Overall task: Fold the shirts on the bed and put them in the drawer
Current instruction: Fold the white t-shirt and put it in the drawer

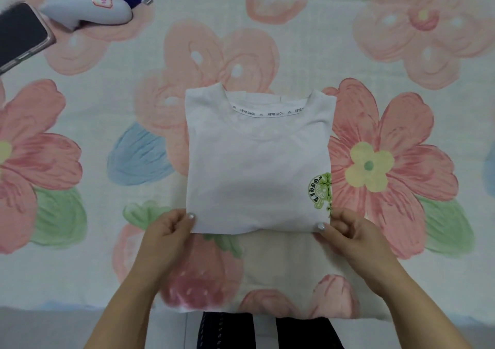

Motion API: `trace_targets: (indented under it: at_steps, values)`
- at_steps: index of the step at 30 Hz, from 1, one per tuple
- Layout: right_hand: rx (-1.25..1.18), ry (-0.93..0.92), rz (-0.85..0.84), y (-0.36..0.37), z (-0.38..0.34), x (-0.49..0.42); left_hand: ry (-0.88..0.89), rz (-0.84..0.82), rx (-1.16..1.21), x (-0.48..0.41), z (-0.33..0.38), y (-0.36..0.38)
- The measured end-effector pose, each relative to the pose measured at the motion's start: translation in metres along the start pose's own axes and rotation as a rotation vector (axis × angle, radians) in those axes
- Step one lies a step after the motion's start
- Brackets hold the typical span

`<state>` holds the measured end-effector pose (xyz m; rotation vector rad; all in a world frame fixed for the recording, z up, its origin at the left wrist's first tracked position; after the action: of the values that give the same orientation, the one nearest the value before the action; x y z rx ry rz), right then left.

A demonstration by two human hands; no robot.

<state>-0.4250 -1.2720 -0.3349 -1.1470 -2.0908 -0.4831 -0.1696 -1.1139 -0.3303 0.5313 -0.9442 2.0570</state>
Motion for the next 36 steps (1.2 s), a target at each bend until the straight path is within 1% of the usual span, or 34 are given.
trace_targets:
  at_steps: [2,4,6,9,11,12,14,17,20,24,25,27,29,30,32,33,35,36]
  values:
    - [0.046,-0.003,0.080,-0.011,0.002,-0.003,0.077,0.000,-0.150,-0.001,0.008,0.000]
    - [0.059,-0.014,0.209,-0.030,0.002,-0.008,0.071,0.054,-0.147,-0.003,0.009,-0.008]
    - [0.107,-0.029,0.275,-0.041,0.001,-0.010,0.038,0.105,-0.116,-0.001,0.005,-0.015]
    - [0.091,0.021,0.188,-0.032,0.012,-0.008,-0.016,0.065,-0.100,0.006,-0.005,-0.010]
    - [0.026,0.035,0.149,-0.026,0.010,-0.009,-0.056,0.030,0.034,0.004,-0.003,-0.005]
    - [0.006,0.030,0.158,-0.026,0.004,-0.013,-0.067,0.054,0.090,-0.003,0.000,-0.007]
    - [0.029,-0.007,0.225,-0.030,-0.008,-0.025,-0.036,0.151,0.078,-0.021,0.011,-0.012]
    - [0.211,-0.088,0.373,-0.033,-0.024,-0.040,0.043,0.288,-0.059,-0.037,0.028,-0.015]
    - [0.395,-0.101,0.476,-0.040,-0.027,-0.038,0.074,0.356,-0.178,-0.037,0.030,-0.014]
    - [0.387,-0.144,0.608,-0.049,-0.052,-0.030,0.123,0.555,-0.187,-0.034,0.047,-0.036]
    - [0.399,-0.160,0.613,-0.046,-0.060,-0.035,0.145,0.582,-0.204,-0.038,0.055,-0.037]
    - [0.478,-0.218,0.609,-0.029,-0.075,-0.051,0.186,0.571,-0.318,-0.046,0.072,-0.022]
    - [0.629,-0.330,0.623,0.001,-0.088,-0.061,0.251,0.551,-0.463,-0.049,0.086,0.006]
    - [0.748,-0.377,0.625,0.017,-0.090,-0.064,0.285,0.522,-0.554,-0.051,0.090,0.023]
    - [1.015,-0.412,0.627,0.032,-0.086,-0.075,0.317,0.465,-0.703,-0.062,0.085,0.042]
    - [1.106,-0.398,0.651,0.025,-0.086,-0.084,0.312,0.478,-0.752,-0.071,0.080,0.036]
    - [1.176,-0.342,0.771,-0.009,-0.102,-0.096,0.240,0.609,-0.782,-0.086,0.076,-0.001]
    - [1.174,-0.369,0.843,-0.022,-0.117,-0.094,0.212,0.706,-0.776,-0.086,0.078,-0.023]
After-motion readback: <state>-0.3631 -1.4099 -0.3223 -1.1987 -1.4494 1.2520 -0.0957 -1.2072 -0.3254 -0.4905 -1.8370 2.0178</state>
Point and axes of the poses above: each hand's wrist, its own x-axis away from the middle knuckle, its own y-axis out of the palm, z = x × y, the point moved 10 cm from there along -x, towards the middle knuckle, and after that the axes turned 2 degrees about -x, right-handed, at the moved point
